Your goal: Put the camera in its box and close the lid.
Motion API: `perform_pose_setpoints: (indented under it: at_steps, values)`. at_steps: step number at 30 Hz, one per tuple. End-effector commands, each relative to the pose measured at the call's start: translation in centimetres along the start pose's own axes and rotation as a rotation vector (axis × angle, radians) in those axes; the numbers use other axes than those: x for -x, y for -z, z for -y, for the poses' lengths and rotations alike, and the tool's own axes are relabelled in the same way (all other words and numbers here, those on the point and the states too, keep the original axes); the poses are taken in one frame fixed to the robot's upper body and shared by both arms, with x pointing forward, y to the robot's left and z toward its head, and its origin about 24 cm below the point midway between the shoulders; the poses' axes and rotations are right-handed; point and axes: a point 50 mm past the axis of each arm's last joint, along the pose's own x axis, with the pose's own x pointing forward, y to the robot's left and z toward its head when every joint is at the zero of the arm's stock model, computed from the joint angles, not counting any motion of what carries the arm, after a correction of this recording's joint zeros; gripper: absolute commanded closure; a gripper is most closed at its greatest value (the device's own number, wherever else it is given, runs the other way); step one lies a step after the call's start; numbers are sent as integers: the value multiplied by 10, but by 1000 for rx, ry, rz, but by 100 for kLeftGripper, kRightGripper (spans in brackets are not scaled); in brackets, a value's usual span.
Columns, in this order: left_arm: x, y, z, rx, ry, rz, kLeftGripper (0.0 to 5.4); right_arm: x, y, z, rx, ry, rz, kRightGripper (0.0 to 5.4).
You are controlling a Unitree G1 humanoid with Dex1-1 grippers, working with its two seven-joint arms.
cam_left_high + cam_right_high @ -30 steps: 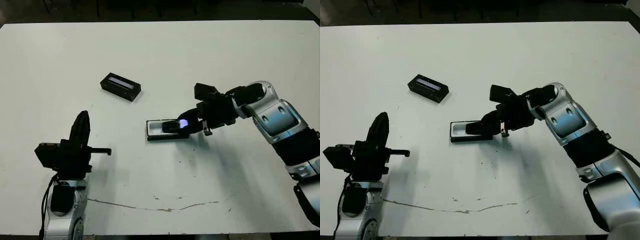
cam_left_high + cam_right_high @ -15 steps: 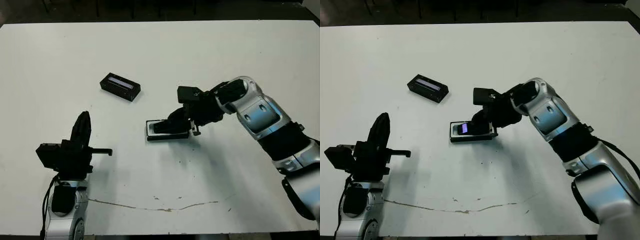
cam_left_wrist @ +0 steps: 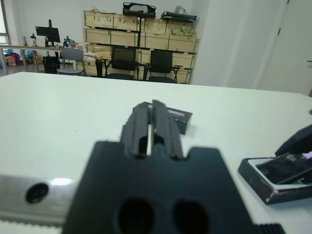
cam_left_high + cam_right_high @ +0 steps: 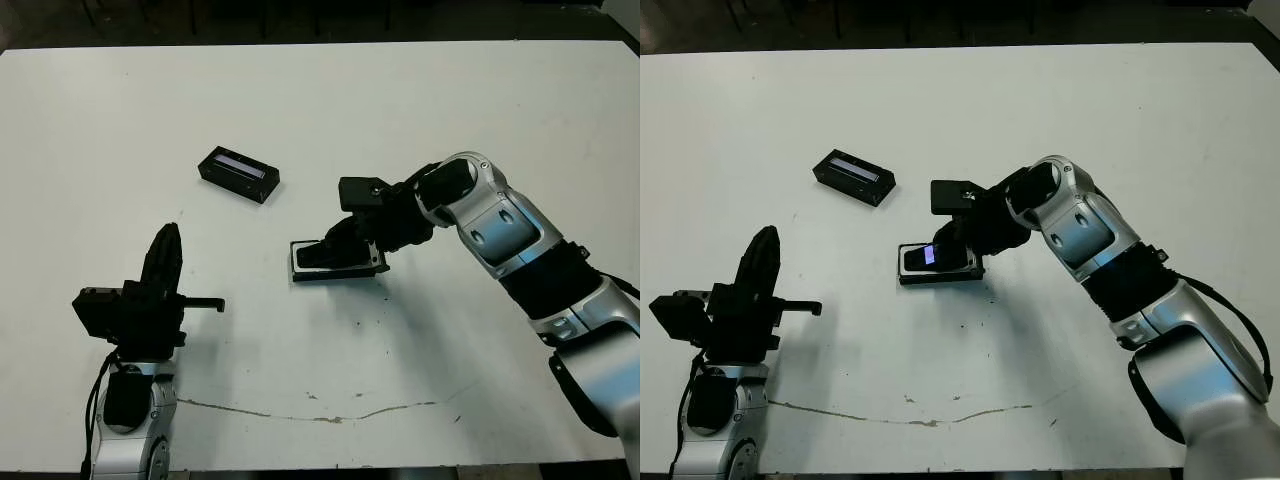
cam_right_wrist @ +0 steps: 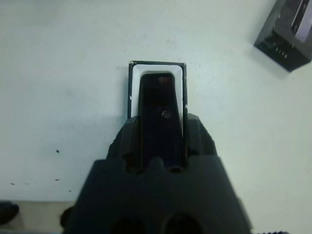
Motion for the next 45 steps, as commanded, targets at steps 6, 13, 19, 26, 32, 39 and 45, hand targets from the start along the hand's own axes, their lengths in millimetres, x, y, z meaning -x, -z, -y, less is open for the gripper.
perform_pose_setpoints:
  at_steps: [6,13,19,26,32,39,45]
  values:
    - [6,6,-1,-11,-13,-53,540,-3,17,-10,72,-140,-1,377]
    - [5,7,-2,-11,-9,-47,540,23,15,-1,127,-81,31,271]
    - [5,7,-3,-27,-3,-45,540,42,14,4,92,4,51,169]
    - [5,7,-3,-10,0,-43,540,60,11,3,17,44,115,45]
    - [5,7,-2,-16,-1,-45,540,78,11,0,-91,181,327,1]
    - [4,7,-3,-11,-6,-49,540,69,16,-30,-290,602,437,11]
    - [4,6,-3,-14,3,-42,540,46,13,-50,-50,858,330,104]
